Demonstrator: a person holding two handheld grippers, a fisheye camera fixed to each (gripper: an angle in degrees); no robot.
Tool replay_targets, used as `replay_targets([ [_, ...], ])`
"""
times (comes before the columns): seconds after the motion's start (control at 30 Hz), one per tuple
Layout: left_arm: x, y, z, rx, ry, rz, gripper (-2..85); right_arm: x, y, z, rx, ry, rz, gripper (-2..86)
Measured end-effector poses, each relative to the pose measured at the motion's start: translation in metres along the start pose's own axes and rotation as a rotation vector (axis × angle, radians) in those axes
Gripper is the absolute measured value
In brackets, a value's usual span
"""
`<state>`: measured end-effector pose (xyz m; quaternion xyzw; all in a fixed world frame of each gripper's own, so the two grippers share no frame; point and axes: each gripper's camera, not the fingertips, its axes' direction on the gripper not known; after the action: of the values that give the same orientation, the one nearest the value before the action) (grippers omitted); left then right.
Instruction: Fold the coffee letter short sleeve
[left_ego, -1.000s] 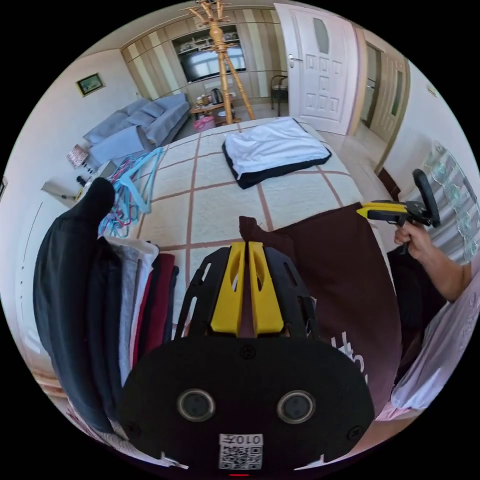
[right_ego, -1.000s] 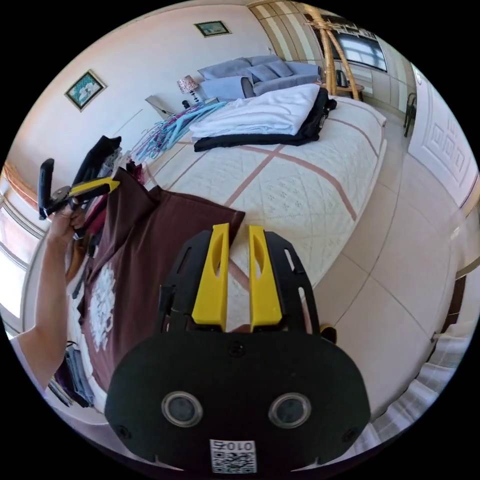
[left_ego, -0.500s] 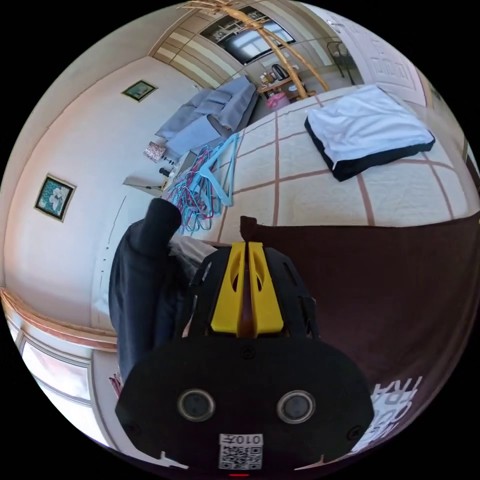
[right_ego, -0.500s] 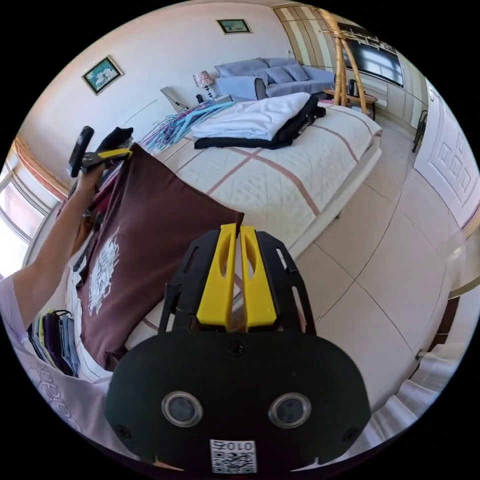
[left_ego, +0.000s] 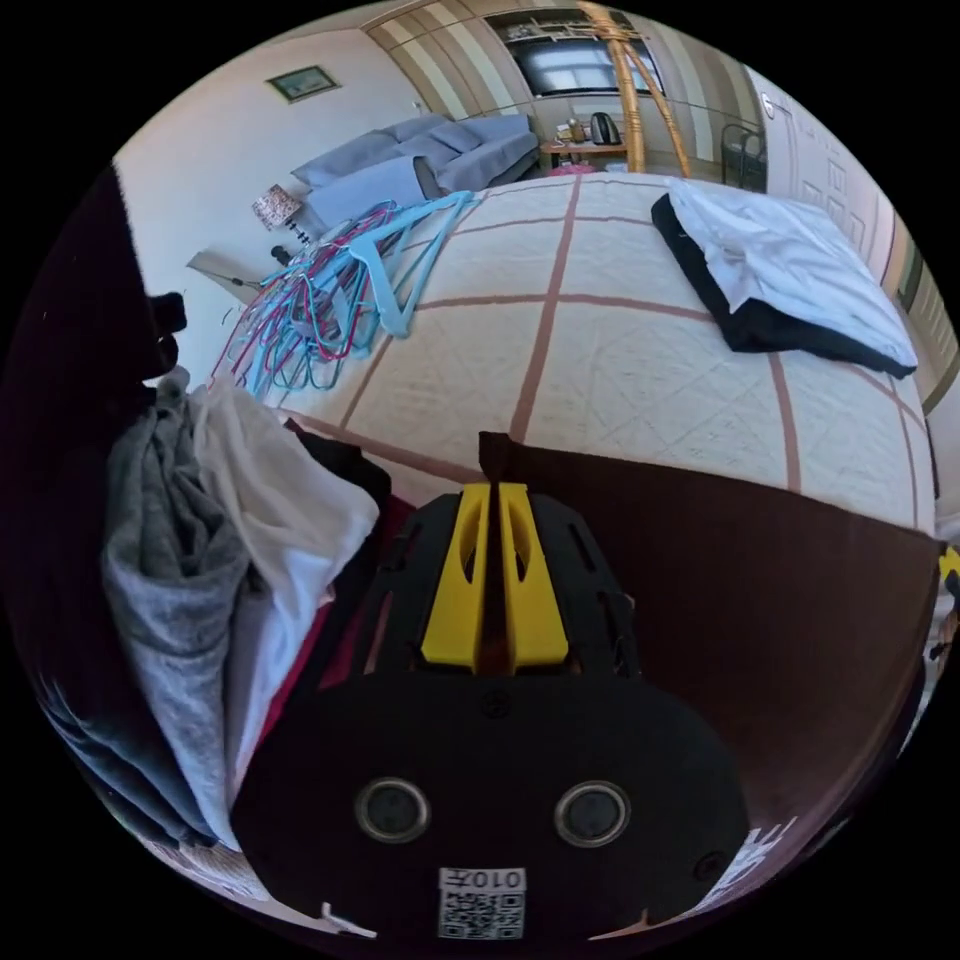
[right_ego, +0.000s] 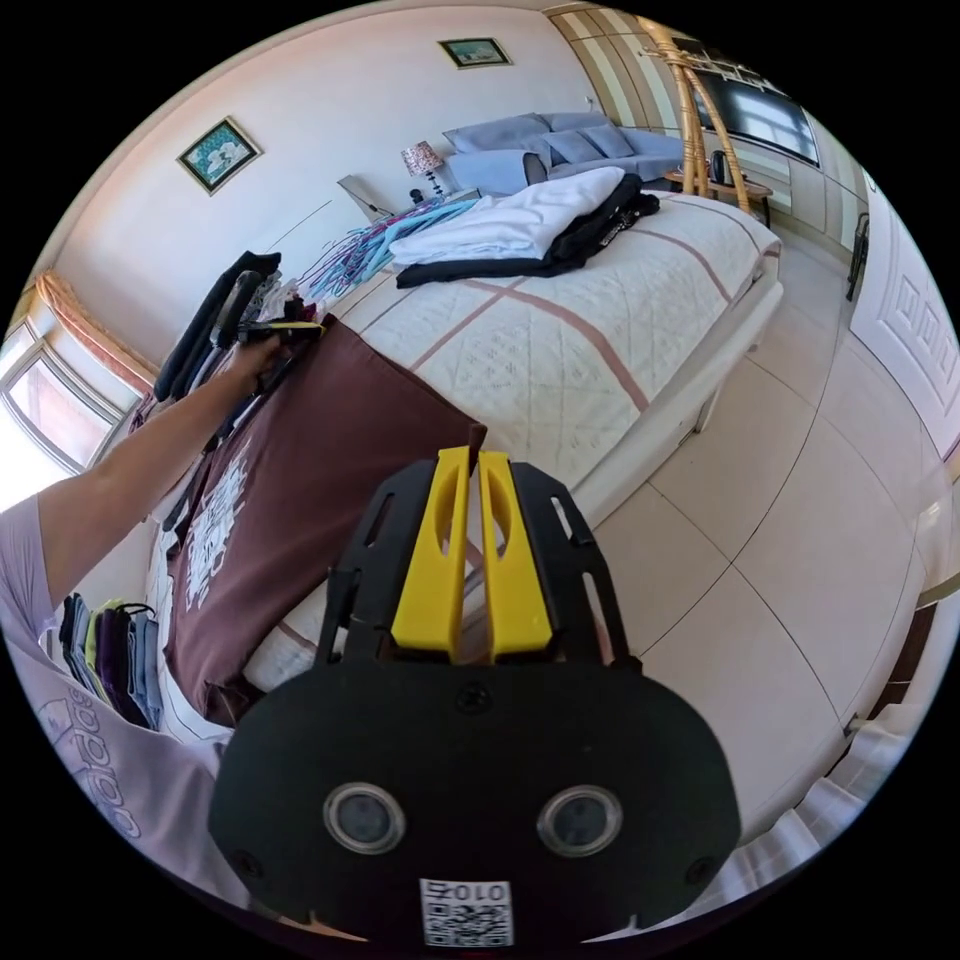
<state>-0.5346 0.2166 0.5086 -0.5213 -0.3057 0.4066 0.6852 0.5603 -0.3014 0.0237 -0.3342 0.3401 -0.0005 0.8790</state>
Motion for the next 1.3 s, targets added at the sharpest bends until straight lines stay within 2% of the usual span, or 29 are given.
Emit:
replay_targets([
  [0.1, -0.005, 0.002, -0.019, 0.048, 0.061, -0.019, 0.2, 0.007, 0.002, 0.013, -0.014, -0.021, 0.019, 2.5],
  [0.37, 0.021, 0.028, -0.103, 0.181, -0.090, 0.115, 0.8, 0.013, 0.010, 0.036, -0.019, -0.022, 0.049, 3.7],
  [0.53, 0.018, 0.073, -0.137, 0.244, -0.103, 0.076, 0.3, 0.021, 0.029, 0.022, 0.049, 0.029, 0.097, 5.4],
  [0.73, 0.011, 0.090, -0.130, 0.233, -0.024, 0.032, -0.1, 0.004, 0.062, -0.002, 0.099, 0.008, 0.076, 5.2],
  [0.9, 0.027, 0.061, -0.126, 0.210, -0.110, 0.097, -0.1, -0.008, 0.093, -0.003, 0.087, 0.094, 0.017, 4.8],
  [1.13, 0.032, 0.005, -0.080, 0.090, -0.161, 0.136, 0.6, -0.004, 0.106, 0.011, 0.099, 0.106, -0.020, 4.6],
  [1.3, 0.029, -0.007, -0.050, 0.029, -0.055, 0.104, 3.5, -0.003, 0.111, 0.025, 0.107, 0.094, -0.057, 4.4],
])
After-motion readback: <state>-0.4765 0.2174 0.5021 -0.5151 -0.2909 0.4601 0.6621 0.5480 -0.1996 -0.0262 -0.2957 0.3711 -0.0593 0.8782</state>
